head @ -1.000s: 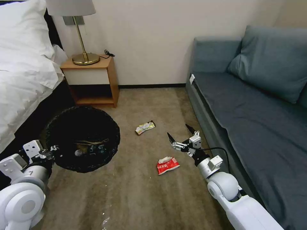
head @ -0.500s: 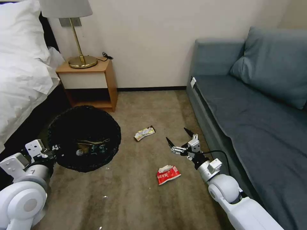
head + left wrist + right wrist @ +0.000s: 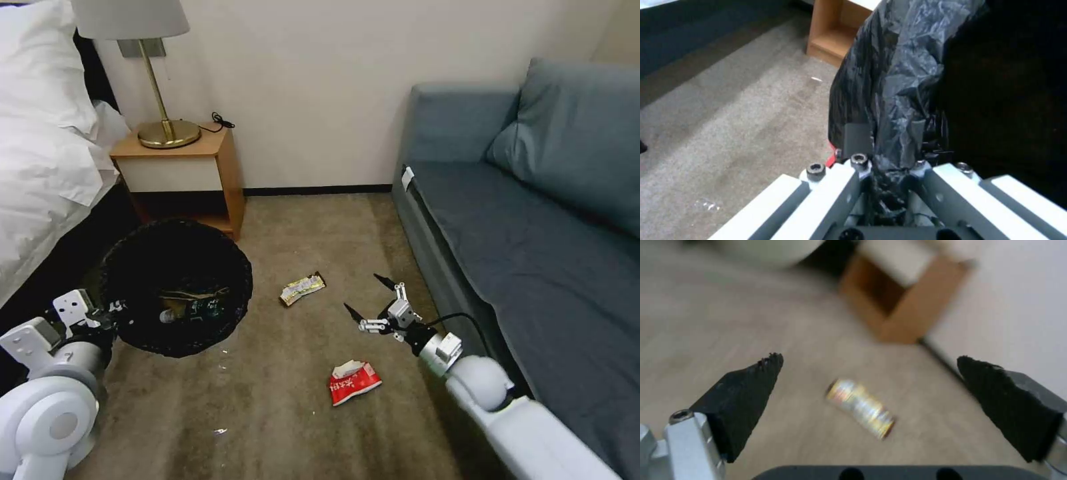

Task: Pick up the trash bin, then pick up the garbage on the floor and place it into the trash bin.

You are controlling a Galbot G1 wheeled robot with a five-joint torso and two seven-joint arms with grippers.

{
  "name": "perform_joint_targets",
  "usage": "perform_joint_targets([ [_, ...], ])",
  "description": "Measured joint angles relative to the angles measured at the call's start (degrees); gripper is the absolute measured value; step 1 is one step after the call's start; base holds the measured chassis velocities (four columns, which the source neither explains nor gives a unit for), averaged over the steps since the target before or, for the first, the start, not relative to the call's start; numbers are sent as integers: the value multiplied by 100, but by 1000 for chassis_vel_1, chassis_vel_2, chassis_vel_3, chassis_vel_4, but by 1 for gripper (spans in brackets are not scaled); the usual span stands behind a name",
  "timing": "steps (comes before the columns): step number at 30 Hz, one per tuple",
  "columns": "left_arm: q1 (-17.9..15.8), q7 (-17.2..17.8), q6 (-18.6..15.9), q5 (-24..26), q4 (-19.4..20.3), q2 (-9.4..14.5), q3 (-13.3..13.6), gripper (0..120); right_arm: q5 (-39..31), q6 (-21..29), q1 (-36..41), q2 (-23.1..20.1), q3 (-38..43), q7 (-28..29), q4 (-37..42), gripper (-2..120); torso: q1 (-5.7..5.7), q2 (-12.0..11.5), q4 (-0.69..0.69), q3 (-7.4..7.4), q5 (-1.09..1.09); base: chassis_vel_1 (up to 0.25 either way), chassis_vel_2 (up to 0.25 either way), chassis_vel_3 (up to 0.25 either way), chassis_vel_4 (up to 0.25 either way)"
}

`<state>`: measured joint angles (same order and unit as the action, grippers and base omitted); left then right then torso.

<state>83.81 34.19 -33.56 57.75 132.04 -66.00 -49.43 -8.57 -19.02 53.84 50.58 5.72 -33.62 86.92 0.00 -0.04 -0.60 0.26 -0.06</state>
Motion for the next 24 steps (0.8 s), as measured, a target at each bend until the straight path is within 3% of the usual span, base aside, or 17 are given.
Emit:
perform_joint_targets([
  [1,0,0,0,0,0,0,0,0,0,0,0,0,0,0,0,100,0,0,0,0,0,0,0,0,0],
  [3,-3,-29,6,-27,2,-17,18,0,246,-120,-728,-182,-483,-843,-540,100,0,0,-3,1,2,0,0,0,0],
  [4,-3,-29,6,-27,2,-17,18,0,246,-120,-728,-182,-483,-843,-540,100,0,0,-3,1,2,0,0,0,0],
  [6,-8,-72,13,-83,7,-84,35,0,741,-332,-1627,-159,-1195,-1669,-1173,100,0,0,2,0,-3,0,0,0,0],
  [7,-8,-72,13,-83,7,-84,35,0,741,-332,-1627,-159,-1195,-1669,-1173,100,0,0,2,0,-3,0,0,0,0],
  [8,-6,-92,17,-128,20,-139,44,0,1286,-572,-2114,-1,-1700,-2164,-1709,100,0,0,4,1,1,0,0,0,0],
  [11,22,-129,26,-197,58,-225,63,0,1585,-821,-2537,262,-2258,-2372,-2272,100,0,0,2,1,-1,0,0,0,0],
  [17,53,-194,40,-304,61,-316,88,0,1687,-797,-2772,605,-2855,-2782,-2650,100,0,0,-2,1,-1,0,0,0,0],
  [23,21,-220,50,-387,12,-384,155,0,1871,-884,-2878,983,-3068,-2835,-3072,100,0,0,-2,0,-2,0,0,0,0],
  [24,7,-240,54,-435,-13,-413,185,0,2008,-922,-2930,1220,-3120,-2819,-3302,100,0,0,-1,1,0,0,0,0,0],
])
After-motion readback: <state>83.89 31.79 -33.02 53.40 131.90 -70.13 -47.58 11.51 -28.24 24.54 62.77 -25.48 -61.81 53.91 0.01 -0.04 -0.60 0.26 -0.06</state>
